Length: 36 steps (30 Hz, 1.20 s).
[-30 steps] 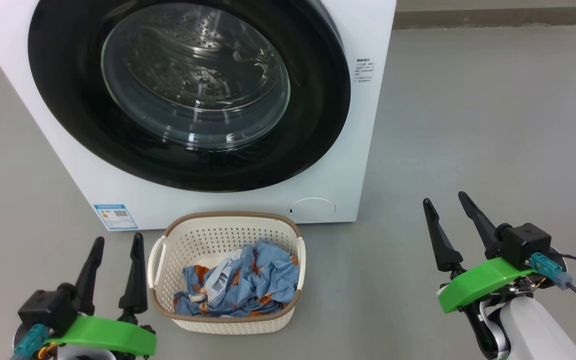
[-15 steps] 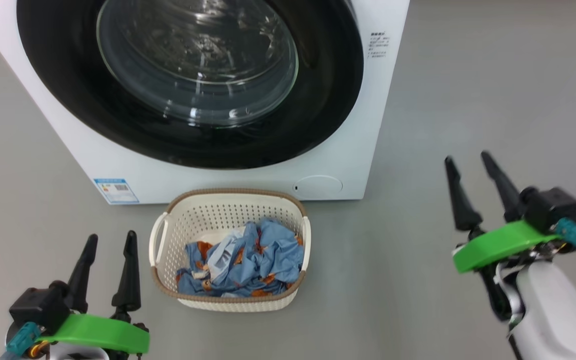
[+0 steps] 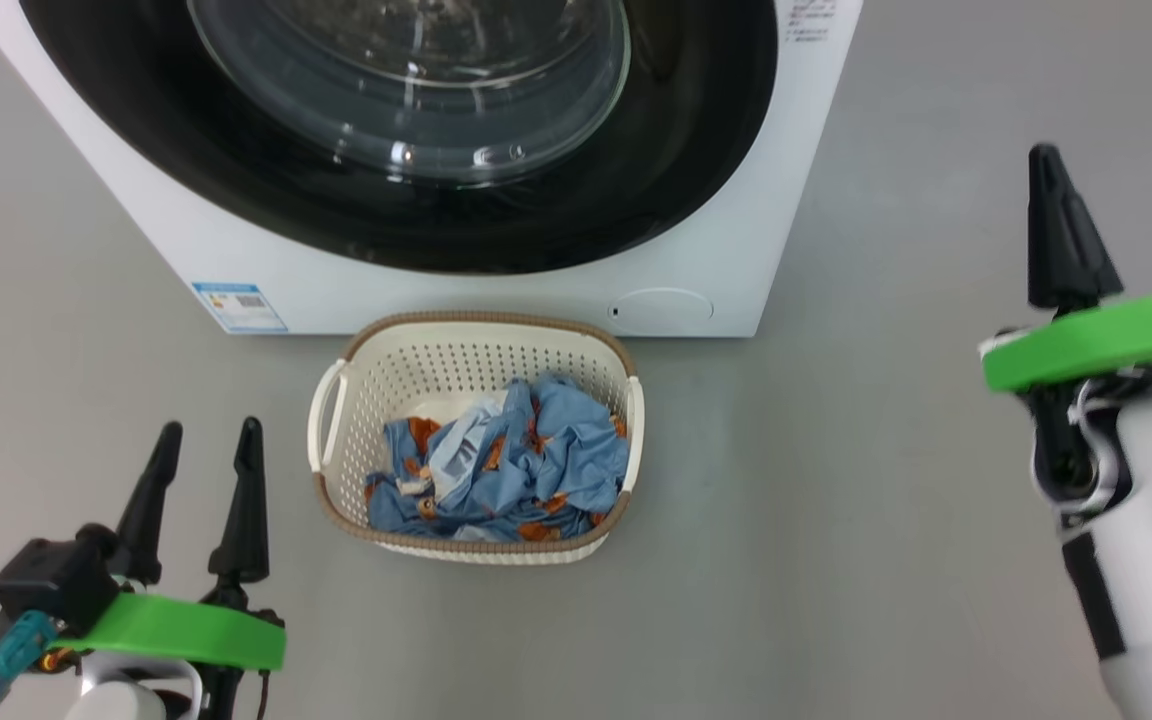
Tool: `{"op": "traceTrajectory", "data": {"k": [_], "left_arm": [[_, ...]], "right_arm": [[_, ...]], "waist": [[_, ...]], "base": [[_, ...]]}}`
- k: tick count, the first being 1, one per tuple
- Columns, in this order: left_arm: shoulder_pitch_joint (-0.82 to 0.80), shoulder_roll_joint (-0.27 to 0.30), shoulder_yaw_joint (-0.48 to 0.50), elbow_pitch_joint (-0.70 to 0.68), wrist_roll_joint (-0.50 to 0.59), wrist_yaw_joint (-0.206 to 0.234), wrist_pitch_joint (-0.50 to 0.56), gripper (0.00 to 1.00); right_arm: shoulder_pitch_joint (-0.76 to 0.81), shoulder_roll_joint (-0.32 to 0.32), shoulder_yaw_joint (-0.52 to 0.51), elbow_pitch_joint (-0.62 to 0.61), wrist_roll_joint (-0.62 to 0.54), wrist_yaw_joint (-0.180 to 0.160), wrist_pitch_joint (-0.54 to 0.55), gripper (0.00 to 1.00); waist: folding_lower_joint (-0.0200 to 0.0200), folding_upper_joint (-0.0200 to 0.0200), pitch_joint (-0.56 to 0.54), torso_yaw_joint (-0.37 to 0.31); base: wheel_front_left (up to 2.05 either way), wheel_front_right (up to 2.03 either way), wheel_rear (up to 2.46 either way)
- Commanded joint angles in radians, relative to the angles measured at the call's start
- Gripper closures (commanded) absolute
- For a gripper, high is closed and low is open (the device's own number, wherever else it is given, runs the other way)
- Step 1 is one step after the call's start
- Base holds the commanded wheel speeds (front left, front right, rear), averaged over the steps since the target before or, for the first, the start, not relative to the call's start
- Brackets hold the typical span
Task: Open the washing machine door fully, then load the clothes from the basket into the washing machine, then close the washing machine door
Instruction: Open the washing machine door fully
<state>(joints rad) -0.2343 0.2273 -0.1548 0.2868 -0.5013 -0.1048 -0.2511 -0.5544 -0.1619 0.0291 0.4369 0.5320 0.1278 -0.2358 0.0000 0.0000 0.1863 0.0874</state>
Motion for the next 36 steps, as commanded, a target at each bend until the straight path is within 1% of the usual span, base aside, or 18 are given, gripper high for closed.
{"op": "traceTrajectory", "data": {"k": [1,3,6,9,11,12,13,17,18,25,30,36], "left_arm": [[-0.044,0.03,0.036,-0.032,-0.007,-0.004,-0.009,0.0],[-0.049,0.03,0.036,-0.037,-0.009,-0.007,-0.01,0.0],[-0.056,0.034,0.035,-0.047,-0.015,-0.012,-0.01,0.0],[-0.063,0.041,0.034,-0.058,-0.022,-0.017,-0.01,0.0],[-0.067,0.042,0.038,-0.064,-0.026,-0.019,-0.01,0.0],[-0.067,0.042,0.038,-0.064,-0.026,-0.019,-0.01,0.0],[-0.07,0.042,0.04,-0.068,-0.029,-0.021,-0.01,0.0],[-0.081,0.035,0.043,-0.072,-0.032,-0.023,-0.011,0.0],[-0.081,0.035,0.043,-0.072,-0.032,-0.023,-0.011,0.0],[-0.105,0.013,0.047,-0.084,-0.036,-0.025,-0.011,0.0],[-0.119,-0.003,0.031,-0.087,-0.046,-0.026,-0.011,0.0],[-0.126,-0.011,0.02,-0.084,-0.058,-0.026,-0.011,0.0]], "right_arm": [[-0.044,-0.014,0.022,-0.009,0.028,0.003,0.013,1.0],[-0.086,-0.016,0.024,0.006,0.108,0.003,0.038,1.0],[-0.148,-0.031,0.062,0.012,0.197,0.003,0.072,1.0],[-0.204,-0.066,0.103,0.022,0.285,0.003,0.107,1.0],[-0.241,-0.07,0.111,0.025,0.385,0.003,0.137,1.0],[-0.241,-0.07,0.111,0.025,0.385,0.003,0.137,1.0],[-0.275,-0.084,0.117,0.032,0.473,0.003,0.174,1.0],[-0.338,-0.119,0.122,0.059,0.624,0.003,0.253,1.0],[-0.338,-0.119,0.122,0.059,0.624,0.003,0.253,1.0],[-0.457,-0.154,0.124,0.11,0.808,0.003,0.409,1.0],[-0.527,-0.185,0.116,0.163,0.867,0.003,0.477,1.0],[-0.614,-0.194,0.119,0.235,0.907,0.003,0.553,1.0]], "waist": [[0.0,0.0,0.026,0.013],[0.0,0.0,0.043,0.018],[0.0,0.0,0.065,0.026],[0.0,0.0,0.088,0.037],[0.0,0.0,0.101,0.044],[0.0,0.0,0.101,0.044],[0.0,0.0,0.111,0.052],[0.0,0.0,0.131,0.074],[0.0,0.0,0.131,0.074],[0.0,0.0,0.177,0.122],[0.0,0.0,0.203,0.163],[0.0,0.0,0.228,0.193]], "base": [[0.0,0.0,0.0],[0.0,0.0,0.0],[0.0,0.0,0.0],[0.0,0.0,0.0],[0.0,0.0,0.0],[0.0,0.0,0.0],[0.0,0.0,0.0],[0.0,0.0,0.0],[0.0,0.0,0.0],[0.0,0.0,0.0],[0.0,0.0,0.0],[0.0,0.0,0.0]]}}
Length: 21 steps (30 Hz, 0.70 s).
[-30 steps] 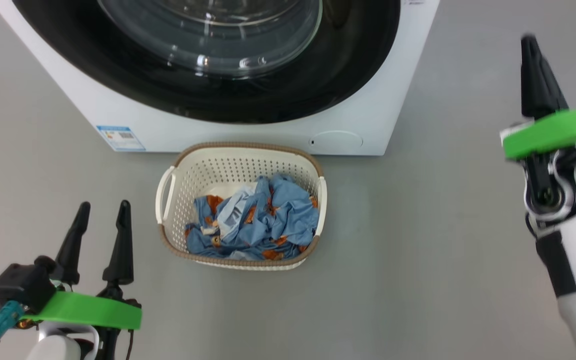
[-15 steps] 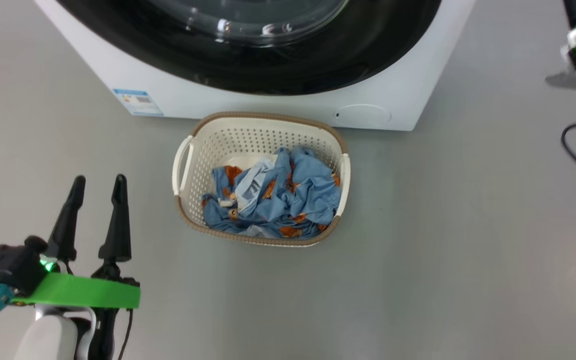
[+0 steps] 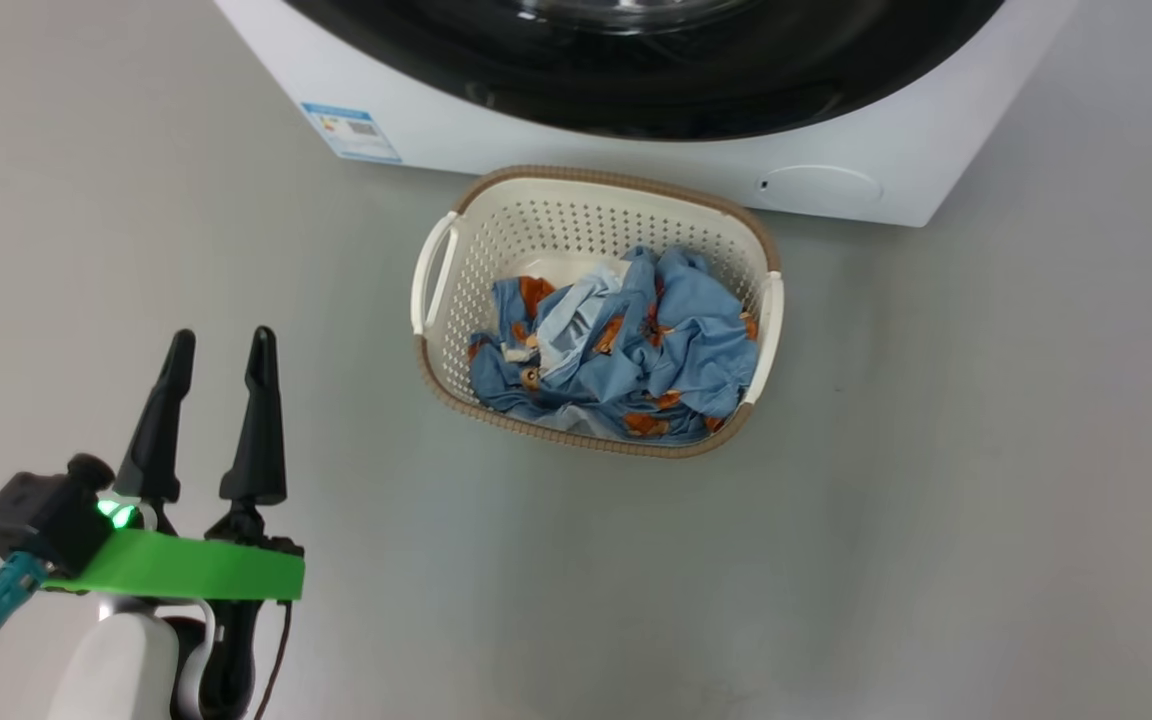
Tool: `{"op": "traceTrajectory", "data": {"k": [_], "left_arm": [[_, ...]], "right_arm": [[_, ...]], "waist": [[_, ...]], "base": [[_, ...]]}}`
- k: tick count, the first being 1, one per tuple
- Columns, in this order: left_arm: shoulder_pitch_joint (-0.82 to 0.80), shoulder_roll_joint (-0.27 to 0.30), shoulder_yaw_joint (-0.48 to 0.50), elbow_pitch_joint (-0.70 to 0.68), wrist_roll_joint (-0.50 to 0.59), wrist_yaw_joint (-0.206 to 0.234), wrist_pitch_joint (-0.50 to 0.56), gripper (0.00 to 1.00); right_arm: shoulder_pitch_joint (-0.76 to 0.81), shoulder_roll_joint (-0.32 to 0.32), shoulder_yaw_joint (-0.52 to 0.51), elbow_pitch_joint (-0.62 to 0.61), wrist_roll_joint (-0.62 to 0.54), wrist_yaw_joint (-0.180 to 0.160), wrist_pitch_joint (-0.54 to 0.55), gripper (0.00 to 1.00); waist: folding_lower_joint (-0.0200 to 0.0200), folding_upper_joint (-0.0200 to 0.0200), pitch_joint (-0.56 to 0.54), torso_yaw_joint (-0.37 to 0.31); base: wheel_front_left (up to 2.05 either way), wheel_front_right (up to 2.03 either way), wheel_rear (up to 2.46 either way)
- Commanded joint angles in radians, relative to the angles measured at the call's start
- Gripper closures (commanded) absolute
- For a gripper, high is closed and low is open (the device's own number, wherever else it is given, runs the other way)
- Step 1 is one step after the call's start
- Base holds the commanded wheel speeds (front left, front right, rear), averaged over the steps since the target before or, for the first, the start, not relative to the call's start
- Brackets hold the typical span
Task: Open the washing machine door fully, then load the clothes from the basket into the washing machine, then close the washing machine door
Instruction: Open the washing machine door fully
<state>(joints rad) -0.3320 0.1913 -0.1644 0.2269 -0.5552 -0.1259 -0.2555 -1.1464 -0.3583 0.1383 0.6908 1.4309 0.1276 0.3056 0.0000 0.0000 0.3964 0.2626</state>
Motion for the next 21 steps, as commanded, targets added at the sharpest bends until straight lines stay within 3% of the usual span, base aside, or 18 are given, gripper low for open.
{"op": "traceTrajectory", "data": {"k": [1,21], "left_arm": [[-0.03,0.025,0.029,-0.023,-0.006,-0.005,-0.006,0.0],[-0.056,0.004,0.019,-0.023,-0.037,-0.005,-0.006,0.0]], "right_arm": [[-0.033,0.002,0.012,-0.007,0.014,0.003,0.026,1.0],[-0.179,0.025,0.019,0.132,0.081,0.003,0.18,1.0]], "waist": [[0.0,0.0,0.021,0.022],[0.0,0.0,0.085,0.06]], "base": [[0.0,0.0,0.0],[0.0,0.0,0.0]]}}
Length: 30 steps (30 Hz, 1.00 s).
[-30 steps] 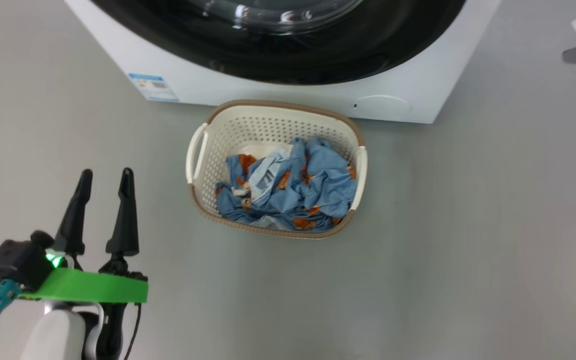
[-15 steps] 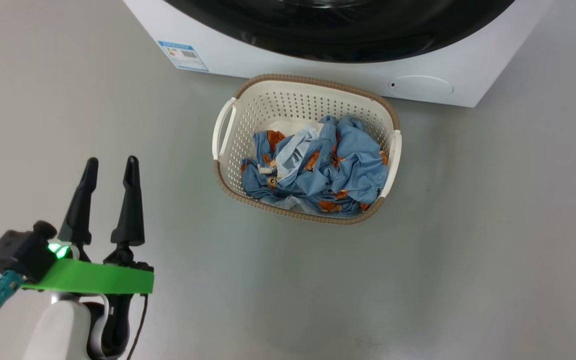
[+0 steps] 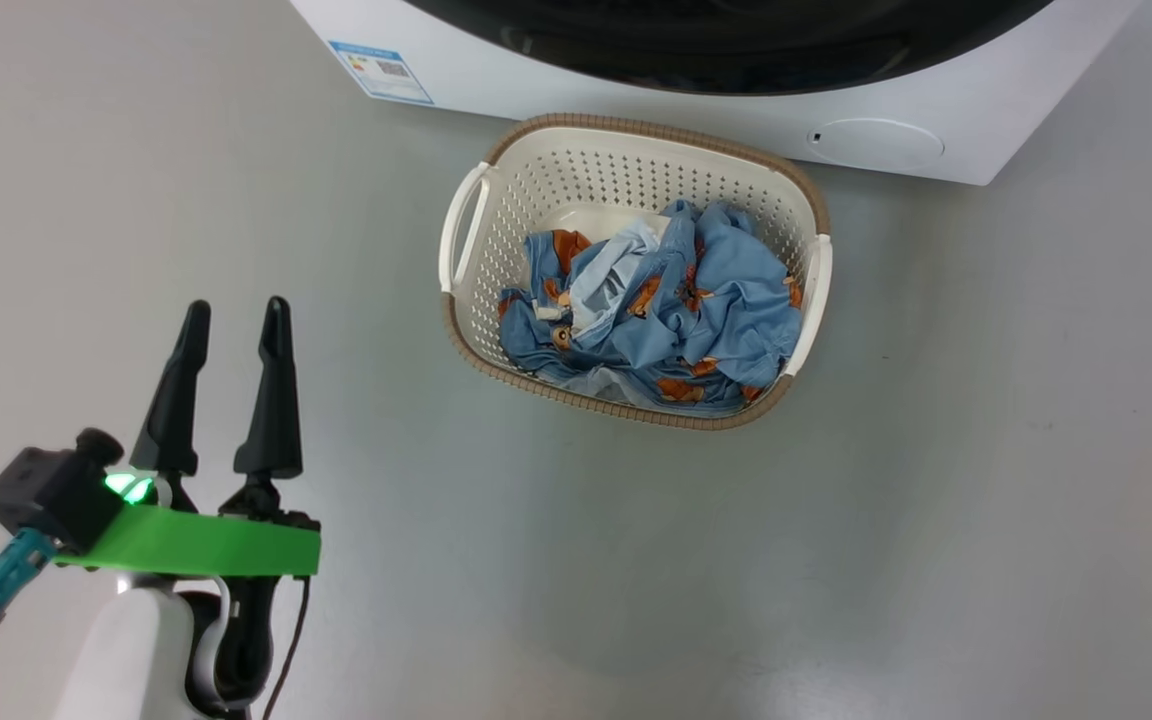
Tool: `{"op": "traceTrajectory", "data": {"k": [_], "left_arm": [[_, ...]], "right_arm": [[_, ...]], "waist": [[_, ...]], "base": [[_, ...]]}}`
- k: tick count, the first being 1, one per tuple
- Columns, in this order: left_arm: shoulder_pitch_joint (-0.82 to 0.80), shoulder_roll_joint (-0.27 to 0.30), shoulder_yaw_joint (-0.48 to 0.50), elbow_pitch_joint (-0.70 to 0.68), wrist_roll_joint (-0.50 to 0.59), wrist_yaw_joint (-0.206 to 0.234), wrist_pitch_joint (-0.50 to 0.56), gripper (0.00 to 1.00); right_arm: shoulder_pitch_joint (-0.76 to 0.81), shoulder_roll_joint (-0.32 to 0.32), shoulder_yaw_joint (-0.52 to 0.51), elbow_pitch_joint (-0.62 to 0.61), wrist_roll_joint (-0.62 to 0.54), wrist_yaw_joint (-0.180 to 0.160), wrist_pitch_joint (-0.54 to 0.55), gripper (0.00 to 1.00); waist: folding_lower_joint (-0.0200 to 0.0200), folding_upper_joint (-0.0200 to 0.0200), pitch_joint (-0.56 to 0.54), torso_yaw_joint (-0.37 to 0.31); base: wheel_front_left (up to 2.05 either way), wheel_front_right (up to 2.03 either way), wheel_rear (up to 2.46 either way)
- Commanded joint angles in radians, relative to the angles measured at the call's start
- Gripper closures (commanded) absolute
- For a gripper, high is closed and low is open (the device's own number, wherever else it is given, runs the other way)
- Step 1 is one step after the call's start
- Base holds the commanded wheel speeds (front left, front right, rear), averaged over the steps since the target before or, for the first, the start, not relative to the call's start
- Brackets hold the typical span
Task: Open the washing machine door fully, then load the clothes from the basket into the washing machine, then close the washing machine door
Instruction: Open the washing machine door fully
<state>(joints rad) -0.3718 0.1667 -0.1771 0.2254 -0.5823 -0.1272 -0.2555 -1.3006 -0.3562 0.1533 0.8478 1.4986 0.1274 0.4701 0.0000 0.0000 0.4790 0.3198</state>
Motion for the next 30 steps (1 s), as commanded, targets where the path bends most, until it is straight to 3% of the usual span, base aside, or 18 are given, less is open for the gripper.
{"op": "traceTrajectory", "data": {"k": [1,13,23,30], "left_arm": [[-0.017,0.028,0.031,-0.021,-0.011,-0.003,-0.006,0.0],[0.007,0.041,0.049,0.008,0.002,-0.003,-0.006,0.0],[0.072,0.058,0.067,0.04,0.028,-0.003,-0.006,0.0],[0.104,0.046,0.062,0.062,0.036,-0.003,-0.006,0.0]], "right_arm": [[-0.026,0.027,0.002,-0.022,0.018,0.003,0.021,1.0],[0.064,0.059,0.073,0.005,0.003,0.003,0.125,1.0],[0.259,0.089,0.093,-0.083,0.05,0.003,0.204,1.0],[0.416,0.09,0.097,-0.179,0.079,0.003,0.234,1.0]], "waist": [[0.0,0.0,0.002,0.004],[0.0,0.0,-0.081,-0.017],[0.0,0.0,-0.216,-0.05],[0.0,0.0,-0.299,-0.036]], "base": [[0.0,0.0,0.0],[0.0,0.0,0.0],[0.0,0.0,0.0],[0.0,0.0,0.0]]}}
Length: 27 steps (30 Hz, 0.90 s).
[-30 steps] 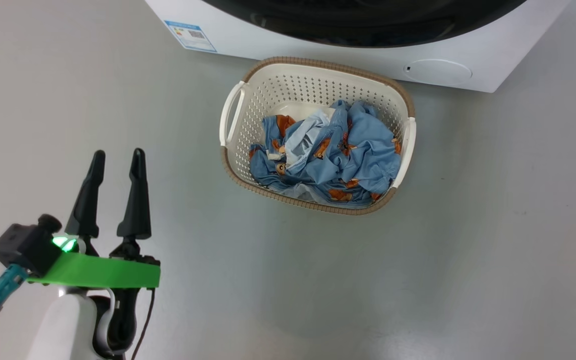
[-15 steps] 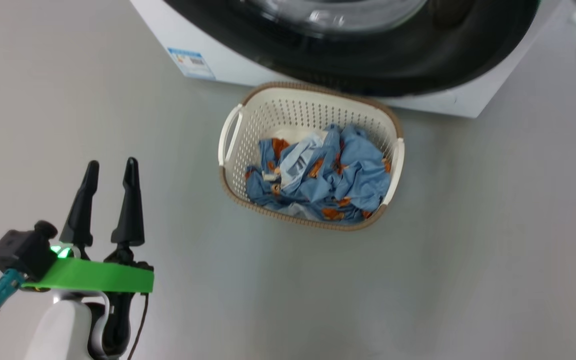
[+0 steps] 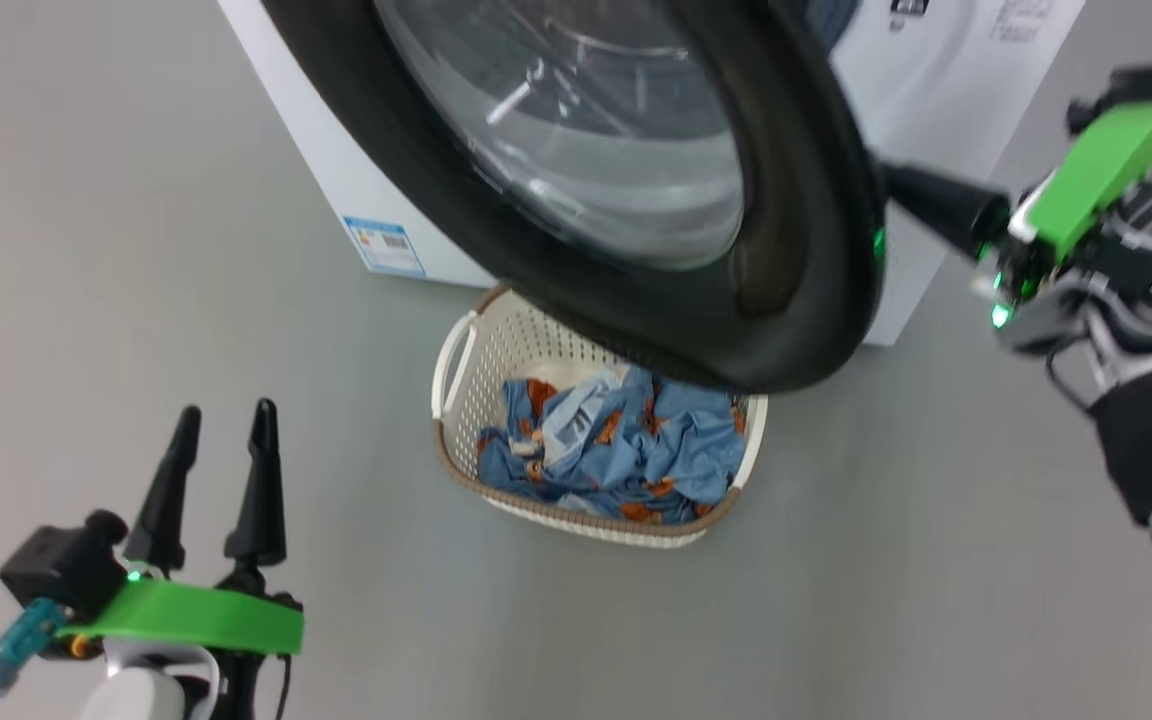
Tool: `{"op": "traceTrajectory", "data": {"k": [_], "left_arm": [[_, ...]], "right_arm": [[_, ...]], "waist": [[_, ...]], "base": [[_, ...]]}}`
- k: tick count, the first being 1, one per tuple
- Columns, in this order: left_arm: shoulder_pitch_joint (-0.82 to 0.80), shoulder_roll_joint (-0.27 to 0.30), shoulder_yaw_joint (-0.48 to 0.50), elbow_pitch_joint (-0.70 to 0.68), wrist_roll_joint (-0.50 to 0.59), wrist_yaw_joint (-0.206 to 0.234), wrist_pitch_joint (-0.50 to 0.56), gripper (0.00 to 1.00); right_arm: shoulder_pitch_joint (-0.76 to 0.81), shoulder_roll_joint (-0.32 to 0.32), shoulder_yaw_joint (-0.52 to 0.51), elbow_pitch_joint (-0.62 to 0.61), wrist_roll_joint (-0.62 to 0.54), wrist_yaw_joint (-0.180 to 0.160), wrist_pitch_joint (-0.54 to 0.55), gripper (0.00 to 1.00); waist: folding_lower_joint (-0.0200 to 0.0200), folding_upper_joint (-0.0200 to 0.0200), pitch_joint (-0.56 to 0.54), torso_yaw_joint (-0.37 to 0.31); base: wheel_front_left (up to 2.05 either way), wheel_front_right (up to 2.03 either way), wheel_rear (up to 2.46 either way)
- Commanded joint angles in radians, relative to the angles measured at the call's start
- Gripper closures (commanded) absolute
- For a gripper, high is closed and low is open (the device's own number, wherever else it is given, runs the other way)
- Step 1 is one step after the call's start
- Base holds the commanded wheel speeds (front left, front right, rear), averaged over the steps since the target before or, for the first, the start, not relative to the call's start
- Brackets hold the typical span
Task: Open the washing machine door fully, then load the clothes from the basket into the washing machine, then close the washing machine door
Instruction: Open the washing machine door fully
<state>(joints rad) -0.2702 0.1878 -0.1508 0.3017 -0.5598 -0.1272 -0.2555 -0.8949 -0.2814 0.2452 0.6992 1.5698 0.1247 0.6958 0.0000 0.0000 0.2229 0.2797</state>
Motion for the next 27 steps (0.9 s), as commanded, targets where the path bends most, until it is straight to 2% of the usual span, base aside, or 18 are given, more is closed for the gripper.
{"op": "traceTrajectory", "data": {"k": [1,10,27], "left_arm": [[0.006,0.024,0.031,-0.009,0.014,-0.003,-0.006,0.0],[0.048,0.037,0.017,0.021,0.027,0.005,-0.004,0.0],[0.108,0.052,-0.009,-0.013,0.038,0.042,0.041,0.0]], "right_arm": [[0.033,0.016,0.002,-0.04,0.017,0.006,0.013,1.0],[0.176,0.028,0.0,-0.103,0.061,0.006,0.065,1.0],[0.375,0.086,-0.014,-0.189,0.13,0.006,0.127,1.0]], "waist": [[0.0,0.0,-0.054,0.009],[0.0,0.0,-0.137,0.056],[0.0,0.0,-0.238,0.196]], "base": [[0.0,0.0,0.0],[0.0,0.0,0.0],[0.0,0.0,0.0]]}}
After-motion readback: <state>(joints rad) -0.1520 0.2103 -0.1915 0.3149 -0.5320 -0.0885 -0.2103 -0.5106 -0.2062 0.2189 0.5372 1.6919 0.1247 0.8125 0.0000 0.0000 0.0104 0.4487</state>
